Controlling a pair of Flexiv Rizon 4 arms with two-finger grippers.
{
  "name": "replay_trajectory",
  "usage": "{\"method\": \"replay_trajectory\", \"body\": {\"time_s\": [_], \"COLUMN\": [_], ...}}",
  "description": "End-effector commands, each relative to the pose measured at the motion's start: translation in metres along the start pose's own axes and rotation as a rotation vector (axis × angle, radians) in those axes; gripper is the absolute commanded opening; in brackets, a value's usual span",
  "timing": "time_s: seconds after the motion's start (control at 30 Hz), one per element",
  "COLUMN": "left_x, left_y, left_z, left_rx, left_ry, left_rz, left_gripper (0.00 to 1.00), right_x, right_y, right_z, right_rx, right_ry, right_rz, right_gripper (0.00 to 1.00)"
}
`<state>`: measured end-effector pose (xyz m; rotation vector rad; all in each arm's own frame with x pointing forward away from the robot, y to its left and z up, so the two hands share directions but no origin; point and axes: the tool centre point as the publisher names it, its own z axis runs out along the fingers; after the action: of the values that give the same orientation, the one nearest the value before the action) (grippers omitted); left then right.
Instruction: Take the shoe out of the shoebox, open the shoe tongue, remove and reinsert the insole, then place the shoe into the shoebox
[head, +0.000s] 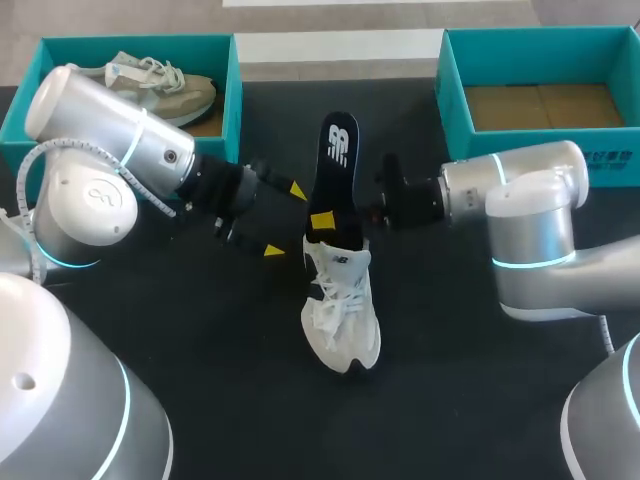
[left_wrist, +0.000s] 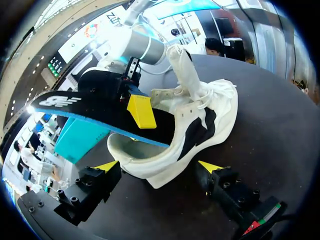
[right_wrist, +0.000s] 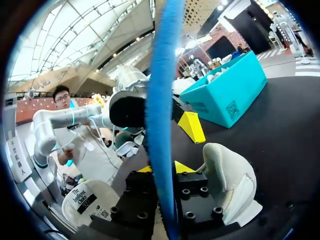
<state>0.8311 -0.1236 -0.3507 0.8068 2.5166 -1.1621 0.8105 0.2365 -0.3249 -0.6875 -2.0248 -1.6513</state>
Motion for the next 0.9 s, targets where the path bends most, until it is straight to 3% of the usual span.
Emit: {"method": "replay_trajectory", "body": {"time_s": [0.03,0.47,0.7,0.73,0.77,0.8,0.87,0.9], "left_x": [0.0,0.0,0.0,0.0,0.0,0.0,0.0,0.0], "left_y": [-0.001,-0.001,-0.001,-0.001,-0.001,-0.001,-0.001,-0.001], "left_z": [0.0,0.0,0.0,0.0,0.0,0.0,0.0,0.0], "left_rx": [-0.005,-0.005,-0.005,-0.005,-0.005,-0.005,-0.005,-0.005], "left_ry": [0.002,0.002,0.002,0.002,0.002,0.002,0.002,0.002], "left_rz": [0.0,0.0,0.0,0.0,0.0,0.0,0.0,0.0], "left_gripper": [1.0,1.0,1.0,1.0,1.0,1.0,1.0,1.0], "right_x": [0.001,0.002,0.003,0.003,0.003,0.003,0.004,0.005], "right_y": [-0.008,-0.038,-0.031,-0.031,-0.03,-0.029,-0.027,-0.025], "right_z": [0.002,0.009,0.002,0.001,0.001,0.0,-0.001,-0.002], "right_rx": [0.01,0.057,0.048,0.048,0.048,0.047,0.048,0.05], "right_ry": [-0.006,-0.01,-0.026,-0.027,-0.026,-0.026,-0.027,-0.03], "right_rz": [0.015,0.113,0.098,0.097,0.096,0.094,0.089,0.083], "right_gripper": [0.0,0.0,0.0,0.03,0.23,0.3,0.38,0.37]}}
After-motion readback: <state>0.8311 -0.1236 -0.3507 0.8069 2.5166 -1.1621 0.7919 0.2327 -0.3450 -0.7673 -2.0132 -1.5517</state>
